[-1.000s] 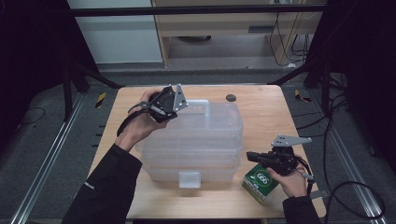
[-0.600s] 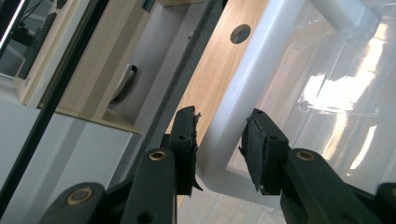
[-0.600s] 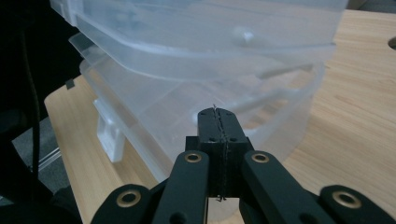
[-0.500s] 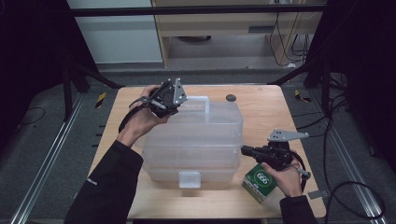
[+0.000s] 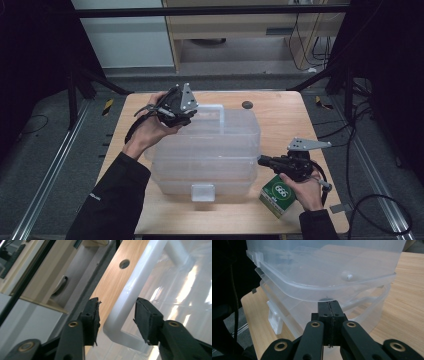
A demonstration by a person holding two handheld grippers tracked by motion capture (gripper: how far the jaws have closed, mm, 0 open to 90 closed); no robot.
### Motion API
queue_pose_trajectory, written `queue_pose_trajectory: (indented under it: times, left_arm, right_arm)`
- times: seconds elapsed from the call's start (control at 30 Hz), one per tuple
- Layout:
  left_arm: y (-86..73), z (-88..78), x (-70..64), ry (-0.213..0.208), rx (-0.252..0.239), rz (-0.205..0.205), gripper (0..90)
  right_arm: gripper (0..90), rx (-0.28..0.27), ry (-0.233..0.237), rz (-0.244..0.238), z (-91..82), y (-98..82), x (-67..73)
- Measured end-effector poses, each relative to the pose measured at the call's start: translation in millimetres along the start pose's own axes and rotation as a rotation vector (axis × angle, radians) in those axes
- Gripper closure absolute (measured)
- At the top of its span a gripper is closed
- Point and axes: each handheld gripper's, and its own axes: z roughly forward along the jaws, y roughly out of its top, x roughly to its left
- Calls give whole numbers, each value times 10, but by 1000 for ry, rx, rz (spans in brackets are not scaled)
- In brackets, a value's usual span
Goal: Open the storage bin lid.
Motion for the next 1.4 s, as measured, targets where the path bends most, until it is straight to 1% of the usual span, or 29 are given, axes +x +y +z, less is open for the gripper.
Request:
queue_pose_trajectory:
  times: [0.03, 0.07, 0.1, 0.13, 0.17, 0.2, 0.23, 0.3, 0.4, 0.43, 0.47, 0.5, 0.63, 0.67, 0.7, 0.77, 0.8, 0.83, 0.87, 0.93, 1.0, 1.03, 1.07, 1.17, 1.2, 1.23, 1.33, 1.37, 1.4]
  left_arm:
    - [0, 0, 0, 0, 0, 0, 518]
    - [-37, -69, 7, -17, -18, -21, 507]
    - [-37, -69, 7, -17, -18, -21, 500]
    - [-81, -139, 14, -20, -32, -49, 488]
    - [-81, -139, 14, -20, -32, -49, 481]
    - [-124, -203, 19, -23, -43, -66, 473]
    - [-124, -203, 19, -23, -43, -66, 469]
    - [-183, -286, 29, -18, -59, -99, 456]
    - [-297, -427, 44, -9, -98, -168, 443]
    - [-297, -427, 44, -9, -98, -168, 441]
    - [-353, -486, 43, 4, -123, -216, 433]
    - [-353, -486, 43, 4, -123, -216, 425]
    - [-485, -604, 51, 37, -168, -305, 415]
    - [-562, -664, 58, 56, -188, -341, 418]
    - [-562, -664, 58, 56, -188, -341, 419]
    - [-697, -743, 59, 68, -210, -377, 429]
    - [-768, -778, 60, 82, -223, -395, 432]
    - [-768, -778, 60, 82, -223, -395, 436]
    - [-891, -839, 72, 96, -239, -427, 440]
    - [-1020, -902, 84, 116, -257, -466, 450]
    - [-1149, -949, 88, 127, -288, -509, 469]
    - [-1149, -949, 88, 127, -288, -509, 478]
    - [-1252, -984, 81, 149, -298, -535, 487]
    - [-1431, -1034, 66, 181, -321, -593, 519]
    - [-1431, -1034, 66, 181, -321, -593, 543]
    - [-1516, -1054, 56, 195, -324, -623, 555]
    - [-1669, -1088, 0, 226, -329, -670, 600]
    - [-1669, -1088, 0, 226, -329, -670, 621]
    - [-1761, -1087, -45, 238, -320, -692, 643]
  right_arm:
    - [900, 0, 0, 0, 0, 0, 0]
    - [900, 1, -1, 1, 1, 0, 2]
    - [900, 1, -1, 1, 1, 0, 2]
    - [900, 2, -3, -2, 1, -1, 1]
    - [900, 2, -3, -2, 1, -1, 1]
    - [900, 3, -5, -1, 2, -1, 1]
    - [900, 3, -5, -1, 2, -1, 1]
    - [900, 8, -8, -5, 4, -2, 3]
    - [900, 12, -10, -4, 8, -2, 6]
    - [900, 12, -10, -4, 8, -2, 6]
    - [900, 15, -13, -4, 10, -1, 6]
    - [900, 15, -13, -4, 10, -1, 6]
    - [900, 15, -16, -5, 10, -2, 9]
    - [900, 17, -19, -8, 13, -2, 9]
    - [900, 17, -19, -8, 13, -2, 9]
    - [900, 19, -20, -9, 13, -3, 11]
    - [900, 19, -20, -9, 13, -3, 11]
    - [900, 19, -20, -9, 13, -3, 11]
    - [900, 20, -21, -9, 15, -4, 7]
    - [900, 23, -22, -8, 18, -5, 8]
    - [900, 24, -25, -10, 21, -6, 9]
    - [900, 25, -26, -11, 22, -7, 7]
    - [900, 27, -25, -10, 24, -7, 8]
    - [900, 32, -21, -4, 30, -10, 10]
    - [900, 31, -23, -6, 30, -11, 9]
    - [900, 34, -23, -4, 32, -11, 10]
    - [900, 37, -25, -9, 33, -11, 10]
    - [900, 37, -25, -9, 33, -11, 10]
    - [900, 36, -25, -10, 33, -11, 9]
